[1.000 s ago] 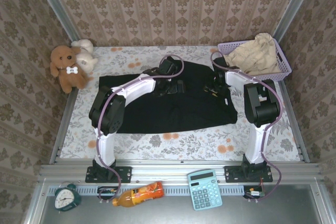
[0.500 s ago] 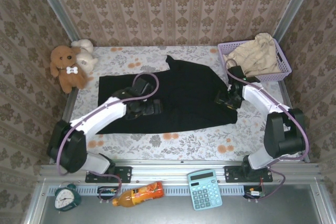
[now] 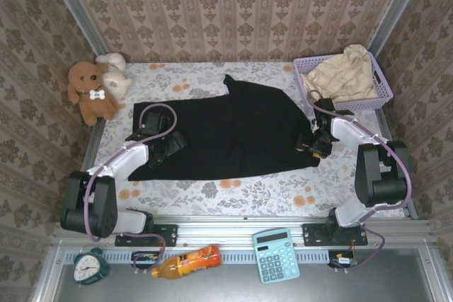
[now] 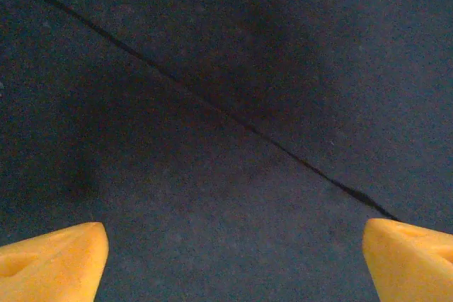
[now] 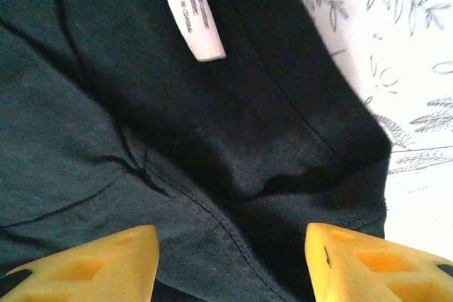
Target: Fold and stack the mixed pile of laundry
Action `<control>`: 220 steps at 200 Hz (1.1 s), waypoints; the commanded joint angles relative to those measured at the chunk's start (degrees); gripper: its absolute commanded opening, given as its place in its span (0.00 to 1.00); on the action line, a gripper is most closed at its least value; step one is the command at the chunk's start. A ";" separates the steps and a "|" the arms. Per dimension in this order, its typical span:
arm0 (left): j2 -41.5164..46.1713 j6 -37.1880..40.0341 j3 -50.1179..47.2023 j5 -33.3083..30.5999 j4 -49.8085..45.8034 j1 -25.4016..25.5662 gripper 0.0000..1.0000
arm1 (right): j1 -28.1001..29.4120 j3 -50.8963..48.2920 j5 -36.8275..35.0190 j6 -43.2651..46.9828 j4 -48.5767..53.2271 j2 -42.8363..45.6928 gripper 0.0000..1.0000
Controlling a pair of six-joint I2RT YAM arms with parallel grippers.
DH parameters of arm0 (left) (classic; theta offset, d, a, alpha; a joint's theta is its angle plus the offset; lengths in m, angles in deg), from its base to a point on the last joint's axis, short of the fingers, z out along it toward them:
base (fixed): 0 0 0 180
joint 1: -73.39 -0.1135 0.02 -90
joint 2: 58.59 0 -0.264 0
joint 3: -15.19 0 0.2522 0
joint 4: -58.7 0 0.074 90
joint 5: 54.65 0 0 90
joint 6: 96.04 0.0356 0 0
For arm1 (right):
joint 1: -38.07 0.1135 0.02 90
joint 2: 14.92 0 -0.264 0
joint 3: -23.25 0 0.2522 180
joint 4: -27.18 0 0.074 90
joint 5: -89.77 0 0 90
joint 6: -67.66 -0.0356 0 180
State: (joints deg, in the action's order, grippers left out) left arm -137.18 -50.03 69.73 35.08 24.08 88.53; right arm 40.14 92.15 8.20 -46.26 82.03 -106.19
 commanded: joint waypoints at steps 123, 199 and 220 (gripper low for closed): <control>-7.19 -3.24 -5.73 -0.34 2.89 -1.38 0.93 | -10.20 -7.00 -2.67 -4.03 1.29 6.36 0.00; 2.44 3.48 7.66 -0.34 -11.23 3.72 1.00 | -3.11 -2.10 -1.50 -5.44 4.05 13.75 0.69; 4.36 2.85 9.20 0.99 -10.81 7.36 0.94 | 3.00 -0.83 -1.00 -9.21 1.86 12.37 0.58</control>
State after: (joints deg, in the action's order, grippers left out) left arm -136.28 -49.11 75.46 35.10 17.00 92.38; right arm 37.86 88.58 7.74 -51.09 84.06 -94.08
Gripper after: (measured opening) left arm 0.985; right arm 0.636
